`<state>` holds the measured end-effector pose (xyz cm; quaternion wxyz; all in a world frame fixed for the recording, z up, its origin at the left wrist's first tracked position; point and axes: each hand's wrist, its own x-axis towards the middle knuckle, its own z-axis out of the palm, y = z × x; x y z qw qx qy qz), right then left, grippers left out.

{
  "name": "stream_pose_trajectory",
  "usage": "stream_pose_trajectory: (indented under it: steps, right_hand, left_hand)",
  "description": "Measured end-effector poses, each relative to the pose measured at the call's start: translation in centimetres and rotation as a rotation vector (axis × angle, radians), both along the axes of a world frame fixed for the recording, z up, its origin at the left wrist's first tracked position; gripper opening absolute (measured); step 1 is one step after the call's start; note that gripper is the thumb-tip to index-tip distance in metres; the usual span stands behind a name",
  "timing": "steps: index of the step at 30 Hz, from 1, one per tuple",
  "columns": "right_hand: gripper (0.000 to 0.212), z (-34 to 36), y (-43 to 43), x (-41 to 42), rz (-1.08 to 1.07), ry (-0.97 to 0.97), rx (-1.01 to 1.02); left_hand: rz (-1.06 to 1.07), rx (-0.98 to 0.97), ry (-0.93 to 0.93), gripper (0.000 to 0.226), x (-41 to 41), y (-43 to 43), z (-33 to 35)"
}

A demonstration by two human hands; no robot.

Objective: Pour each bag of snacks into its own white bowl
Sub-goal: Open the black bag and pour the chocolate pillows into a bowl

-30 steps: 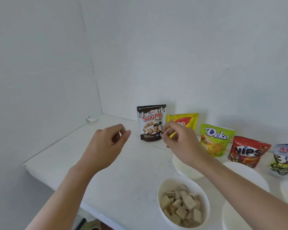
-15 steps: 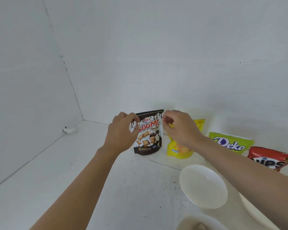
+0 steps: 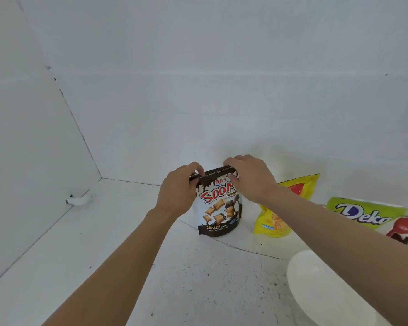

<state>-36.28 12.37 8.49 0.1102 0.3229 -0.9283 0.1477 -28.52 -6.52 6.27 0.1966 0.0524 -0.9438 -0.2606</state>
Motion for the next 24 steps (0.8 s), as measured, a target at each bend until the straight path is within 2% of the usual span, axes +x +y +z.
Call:
stream_pose_trajectory:
  steps: [4, 8, 18, 24]
  right_hand:
    - [0.014, -0.6, -0.2, 0.3, 0.060, 0.087, -0.065]
    - [0.018, -0.8, 0.0, 2.7, 0.159, 0.088, -0.122]
    - [0.017, 0.0, 4.2, 11.3, 0.320, 0.069, -0.300]
    - [0.017, -1.4, 8.5, 15.0, 0.350, 0.077, -0.289]
  left_hand:
    - [-0.012, 0.039, 0.018, 0.017, 1.3, -1.0, 0.3]
    - [-0.054, 0.024, 0.022, 0.024, 4.8, -1.8, 1.2]
    - [-0.084, -0.016, 0.064, 0.021, 14.3, 1.1, 3.2]
    - [-0.137, -0.047, 0.056, 0.027, 18.6, 5.0, 1.8]
